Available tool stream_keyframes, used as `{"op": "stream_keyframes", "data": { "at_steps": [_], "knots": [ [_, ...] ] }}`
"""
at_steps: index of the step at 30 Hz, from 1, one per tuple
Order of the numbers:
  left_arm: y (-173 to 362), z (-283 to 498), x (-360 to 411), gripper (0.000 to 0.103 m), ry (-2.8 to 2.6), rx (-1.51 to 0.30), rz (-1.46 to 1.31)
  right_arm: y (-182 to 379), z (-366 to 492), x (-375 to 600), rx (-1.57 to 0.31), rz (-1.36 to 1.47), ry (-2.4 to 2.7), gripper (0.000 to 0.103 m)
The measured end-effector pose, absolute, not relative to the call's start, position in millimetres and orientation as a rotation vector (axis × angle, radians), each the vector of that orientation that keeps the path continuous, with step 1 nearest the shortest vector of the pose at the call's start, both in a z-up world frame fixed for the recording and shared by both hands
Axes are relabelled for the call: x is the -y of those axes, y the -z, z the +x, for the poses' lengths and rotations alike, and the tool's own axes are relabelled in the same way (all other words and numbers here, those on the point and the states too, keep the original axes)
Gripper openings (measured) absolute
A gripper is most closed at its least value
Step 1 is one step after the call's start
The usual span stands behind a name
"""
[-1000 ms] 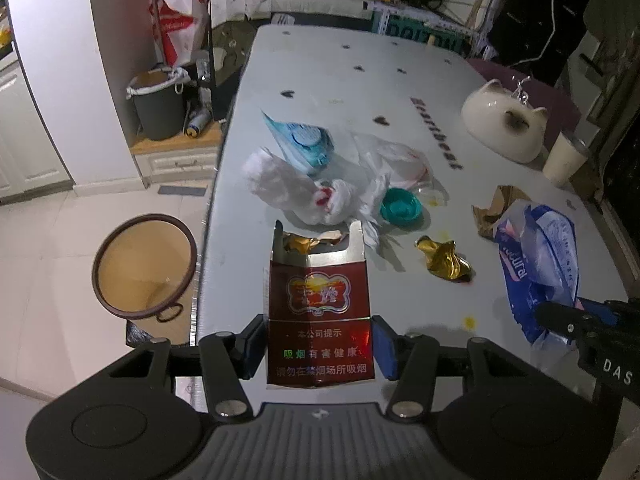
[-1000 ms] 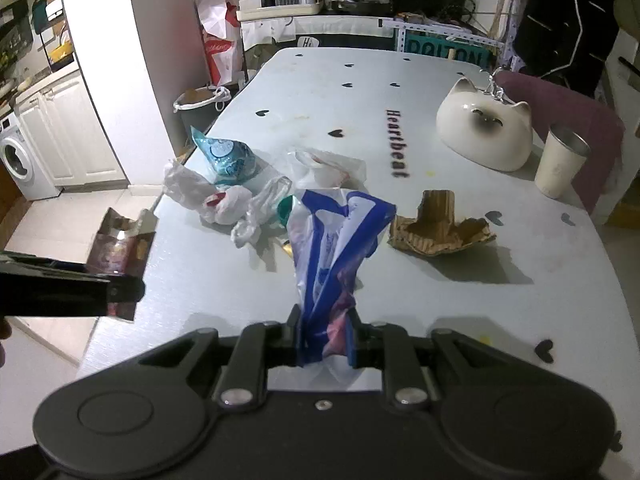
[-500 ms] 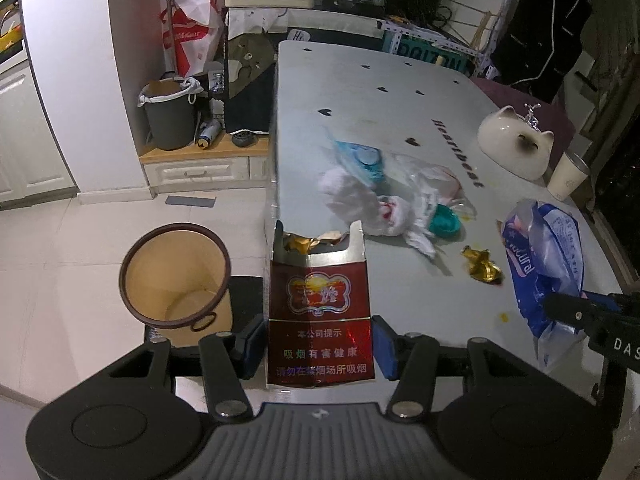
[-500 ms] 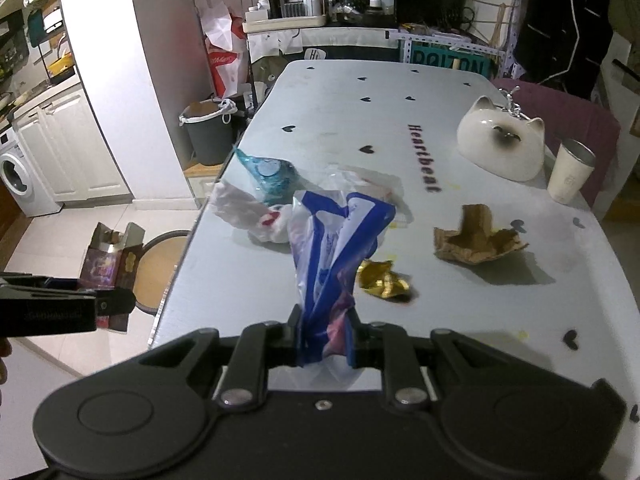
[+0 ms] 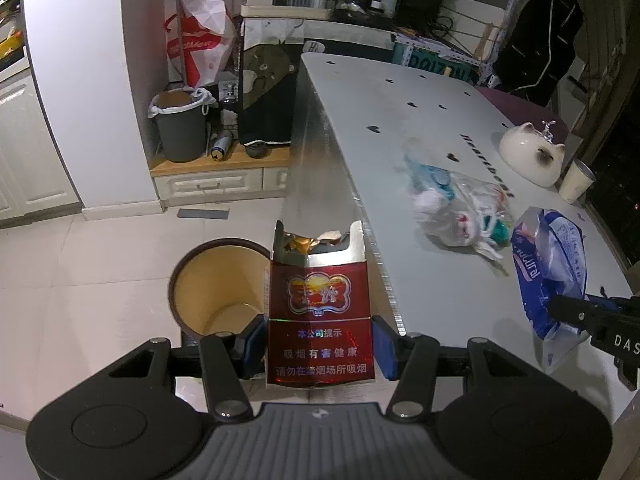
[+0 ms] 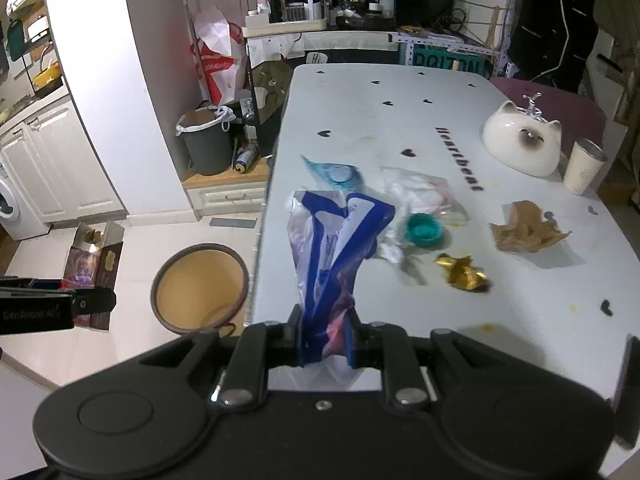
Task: Collect trash
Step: 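Carry the pack with left tool while right tool carries wrapper over wastebasket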
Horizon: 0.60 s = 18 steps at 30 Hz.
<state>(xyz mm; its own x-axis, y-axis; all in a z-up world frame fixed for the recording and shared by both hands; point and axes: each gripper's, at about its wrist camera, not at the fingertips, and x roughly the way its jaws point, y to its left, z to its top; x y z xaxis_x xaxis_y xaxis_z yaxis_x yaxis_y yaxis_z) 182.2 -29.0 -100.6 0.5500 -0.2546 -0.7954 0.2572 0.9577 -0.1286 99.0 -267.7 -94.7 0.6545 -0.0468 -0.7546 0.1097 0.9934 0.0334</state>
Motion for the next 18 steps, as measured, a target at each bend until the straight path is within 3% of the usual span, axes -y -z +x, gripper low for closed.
{"op": "stream_keyframes", "data": {
  "at_steps": [18],
  "knots": [
    [117.7,212.7,-88.7,0.055,0.222,-0.989,-0.049,107.2,155.9,142.9,-0.889,0.040,-0.016,0.020]
  ]
}}
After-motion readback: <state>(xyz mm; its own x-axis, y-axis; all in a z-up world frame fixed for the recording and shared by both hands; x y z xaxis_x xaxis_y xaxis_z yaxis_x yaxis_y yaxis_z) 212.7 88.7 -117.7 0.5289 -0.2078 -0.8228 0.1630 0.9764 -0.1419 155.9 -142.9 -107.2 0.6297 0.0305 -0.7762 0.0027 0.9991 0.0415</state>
